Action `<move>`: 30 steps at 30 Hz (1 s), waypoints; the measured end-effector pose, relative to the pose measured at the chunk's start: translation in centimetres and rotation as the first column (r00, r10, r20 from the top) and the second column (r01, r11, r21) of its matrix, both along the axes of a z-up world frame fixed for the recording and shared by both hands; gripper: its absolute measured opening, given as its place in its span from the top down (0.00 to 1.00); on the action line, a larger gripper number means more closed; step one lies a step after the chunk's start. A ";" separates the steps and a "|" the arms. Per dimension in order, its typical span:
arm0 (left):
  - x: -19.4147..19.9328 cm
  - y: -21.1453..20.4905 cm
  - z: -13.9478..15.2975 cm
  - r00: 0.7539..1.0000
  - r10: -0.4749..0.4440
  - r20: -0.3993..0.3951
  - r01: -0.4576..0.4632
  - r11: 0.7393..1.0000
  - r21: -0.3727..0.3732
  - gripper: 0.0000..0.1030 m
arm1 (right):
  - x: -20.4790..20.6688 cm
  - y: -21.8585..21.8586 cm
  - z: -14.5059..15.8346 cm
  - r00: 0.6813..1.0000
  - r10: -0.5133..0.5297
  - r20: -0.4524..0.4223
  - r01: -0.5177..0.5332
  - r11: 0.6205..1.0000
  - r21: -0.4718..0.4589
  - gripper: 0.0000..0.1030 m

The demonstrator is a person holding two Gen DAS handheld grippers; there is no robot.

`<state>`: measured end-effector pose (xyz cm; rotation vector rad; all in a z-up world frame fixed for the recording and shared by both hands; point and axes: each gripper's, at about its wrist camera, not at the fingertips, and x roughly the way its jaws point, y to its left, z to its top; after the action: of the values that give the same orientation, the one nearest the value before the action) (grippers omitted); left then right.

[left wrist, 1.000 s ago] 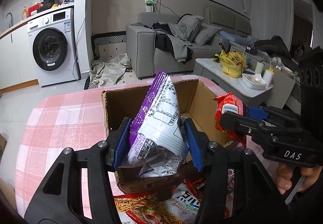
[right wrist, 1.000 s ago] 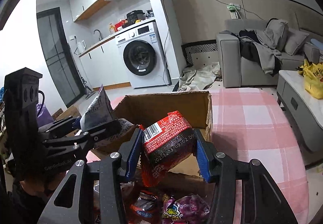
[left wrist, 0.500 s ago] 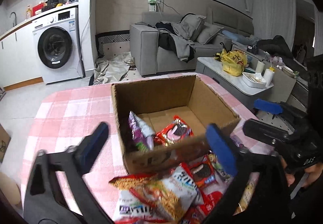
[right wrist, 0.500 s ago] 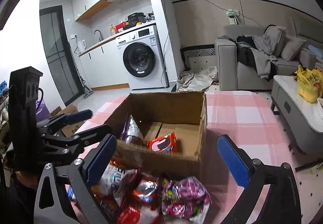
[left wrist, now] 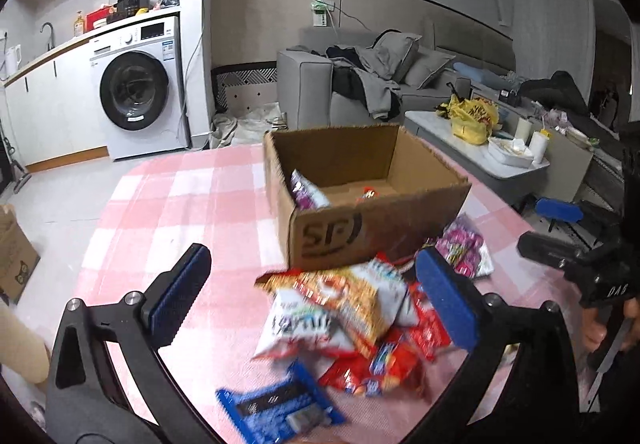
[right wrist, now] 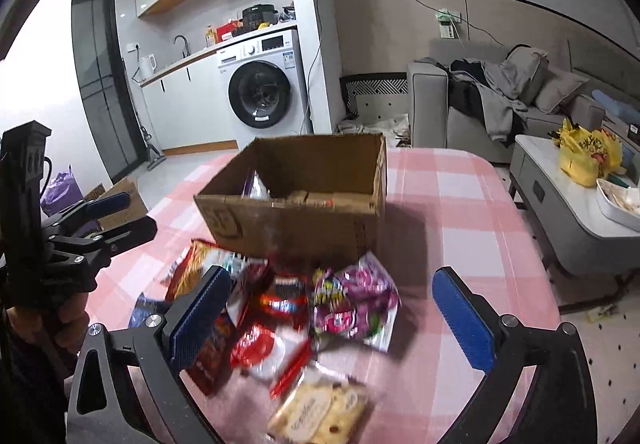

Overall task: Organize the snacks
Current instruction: 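Move both tools back over the remaining snack pile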

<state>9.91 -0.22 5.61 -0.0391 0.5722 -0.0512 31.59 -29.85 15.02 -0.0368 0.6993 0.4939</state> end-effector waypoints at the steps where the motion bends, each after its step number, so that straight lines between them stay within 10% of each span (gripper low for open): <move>1: -0.7 0.1 -0.3 1.000 0.004 -0.005 -0.004 1.000 0.006 0.01 | -0.3 -0.1 -0.2 1.000 0.000 -0.007 0.000 1.000 -0.006 0.00; 30: -4.3 2.9 -7.5 0.979 0.080 -0.186 -0.074 0.997 0.034 0.01 | -3.3 0.2 -6.3 0.982 0.017 -0.188 -0.039 0.993 -0.115 0.00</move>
<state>5.63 2.66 -1.84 -0.0400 0.7591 0.0361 28.27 -29.70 8.68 -0.1127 0.9127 0.4866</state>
